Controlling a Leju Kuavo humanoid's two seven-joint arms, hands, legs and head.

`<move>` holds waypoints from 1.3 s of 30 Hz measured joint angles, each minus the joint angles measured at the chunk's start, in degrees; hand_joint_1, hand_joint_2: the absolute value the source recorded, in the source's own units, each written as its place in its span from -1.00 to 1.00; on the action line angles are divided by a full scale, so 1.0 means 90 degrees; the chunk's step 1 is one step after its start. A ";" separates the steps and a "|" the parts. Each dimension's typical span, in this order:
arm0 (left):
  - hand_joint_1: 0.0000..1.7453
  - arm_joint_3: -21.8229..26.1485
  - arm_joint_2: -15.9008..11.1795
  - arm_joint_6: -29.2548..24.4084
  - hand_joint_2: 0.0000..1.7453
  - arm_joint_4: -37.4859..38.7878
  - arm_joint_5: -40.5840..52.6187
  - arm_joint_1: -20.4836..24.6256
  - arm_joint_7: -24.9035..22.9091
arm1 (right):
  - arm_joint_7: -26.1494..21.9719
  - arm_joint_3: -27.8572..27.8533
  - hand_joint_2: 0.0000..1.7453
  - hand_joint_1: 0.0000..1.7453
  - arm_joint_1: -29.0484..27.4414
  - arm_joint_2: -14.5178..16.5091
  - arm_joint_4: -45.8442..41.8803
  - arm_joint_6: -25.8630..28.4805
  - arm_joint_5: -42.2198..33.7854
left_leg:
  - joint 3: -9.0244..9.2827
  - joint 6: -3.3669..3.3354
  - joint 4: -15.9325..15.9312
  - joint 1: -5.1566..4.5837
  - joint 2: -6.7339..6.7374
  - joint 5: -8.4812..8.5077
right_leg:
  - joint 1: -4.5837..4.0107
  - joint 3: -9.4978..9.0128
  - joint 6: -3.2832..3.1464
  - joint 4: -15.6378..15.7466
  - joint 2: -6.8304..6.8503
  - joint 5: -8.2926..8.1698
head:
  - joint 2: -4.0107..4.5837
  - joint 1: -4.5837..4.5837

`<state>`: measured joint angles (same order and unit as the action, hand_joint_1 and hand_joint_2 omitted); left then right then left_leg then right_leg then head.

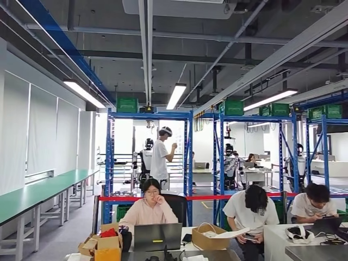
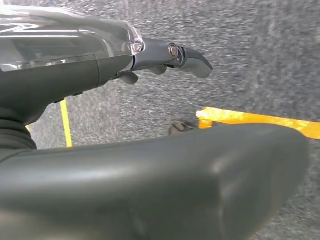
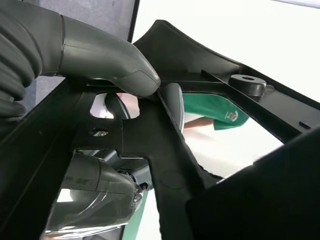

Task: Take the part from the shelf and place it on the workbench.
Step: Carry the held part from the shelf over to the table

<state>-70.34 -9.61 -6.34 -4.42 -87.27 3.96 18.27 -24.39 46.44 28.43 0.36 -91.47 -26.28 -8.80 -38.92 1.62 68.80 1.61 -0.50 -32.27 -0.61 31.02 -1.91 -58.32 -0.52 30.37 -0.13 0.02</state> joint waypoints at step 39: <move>-1.00 -0.0015 -0.0015 -0.0029 1.00 0.0000 0.0000 0.0001 -0.0010 | -0.0024 -0.0130 1.00 1.00 -0.0030 0.0000 0.0067 -0.0097 -0.0108 | 0.0185 -0.0229 -0.0873 0.0000 -0.0004 0.0565 | 0.0067 -0.0020 0.0319 -0.0324 -0.0001 0.0413 | -0.0001 -0.0012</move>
<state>-70.47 -9.74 -6.60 -4.42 -87.27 3.97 18.18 -24.61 45.27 28.16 0.36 -90.87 -27.15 -9.77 -37.26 -0.45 60.94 1.61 -0.53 -27.18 -0.01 30.84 0.96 -61.24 -0.53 34.09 -0.14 -0.09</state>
